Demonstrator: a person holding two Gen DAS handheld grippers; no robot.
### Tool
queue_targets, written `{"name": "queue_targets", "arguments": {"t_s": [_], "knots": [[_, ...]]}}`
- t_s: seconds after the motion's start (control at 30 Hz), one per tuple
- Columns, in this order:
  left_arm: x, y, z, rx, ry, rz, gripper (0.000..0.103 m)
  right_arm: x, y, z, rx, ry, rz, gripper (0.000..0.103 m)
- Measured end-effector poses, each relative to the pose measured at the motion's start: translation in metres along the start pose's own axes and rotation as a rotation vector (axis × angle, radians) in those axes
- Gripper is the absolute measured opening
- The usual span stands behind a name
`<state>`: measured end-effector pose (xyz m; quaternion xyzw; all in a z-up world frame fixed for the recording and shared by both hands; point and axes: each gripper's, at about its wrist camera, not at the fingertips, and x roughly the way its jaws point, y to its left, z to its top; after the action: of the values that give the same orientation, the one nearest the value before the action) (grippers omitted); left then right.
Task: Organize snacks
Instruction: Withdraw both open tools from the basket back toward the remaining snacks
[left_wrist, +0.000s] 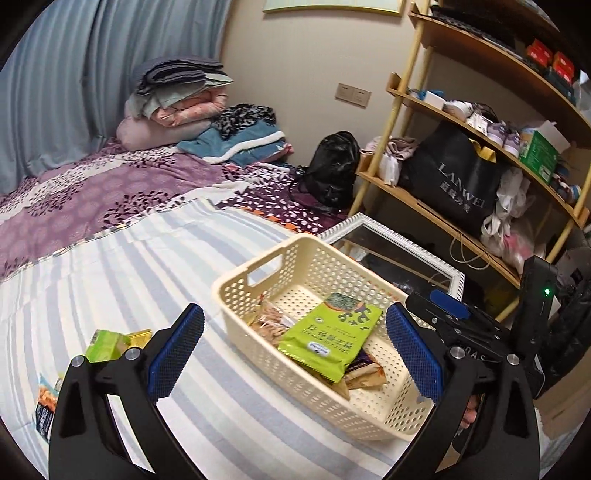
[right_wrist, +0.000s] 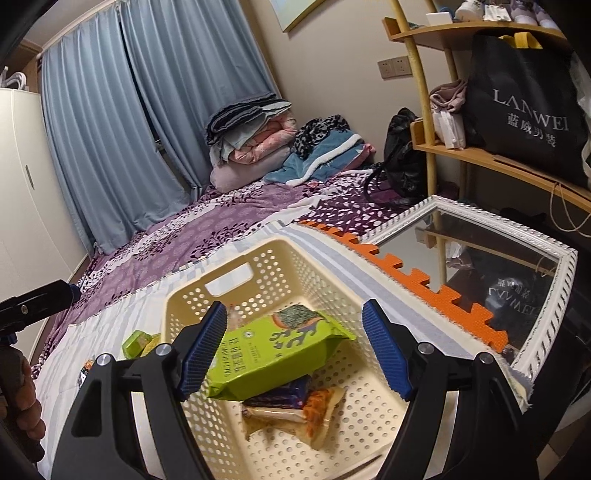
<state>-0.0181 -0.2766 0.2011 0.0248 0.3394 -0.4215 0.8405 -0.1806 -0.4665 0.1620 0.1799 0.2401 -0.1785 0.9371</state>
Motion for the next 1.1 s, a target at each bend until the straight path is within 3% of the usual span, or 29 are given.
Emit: {"name": "queue_targets", "arguments": {"t_s": [0.17,0.5,1.0,1.1], "knots": [[-0.014,0.016,-0.004,-0.026,-0.013,0.032,0.100,0.005,0.022,-0.004,-0.033,0.012,0.042,0.076],[-0.051,0.060,-0.020,-0.095,-0.037,0.124,0.100,0.015,0.032,-0.001,-0.033,-0.049,0.019,0.080],[-0.122,0.161,-0.075,-0.279,-0.060,0.349,0.100,0.045,0.060,0.012,-0.105,-0.040,-0.019,0.080],[-0.133,0.176,-0.089,-0.285,-0.050,0.410,0.100,0.040,0.071,0.009,-0.122,-0.046,-0.021,0.085]]}}
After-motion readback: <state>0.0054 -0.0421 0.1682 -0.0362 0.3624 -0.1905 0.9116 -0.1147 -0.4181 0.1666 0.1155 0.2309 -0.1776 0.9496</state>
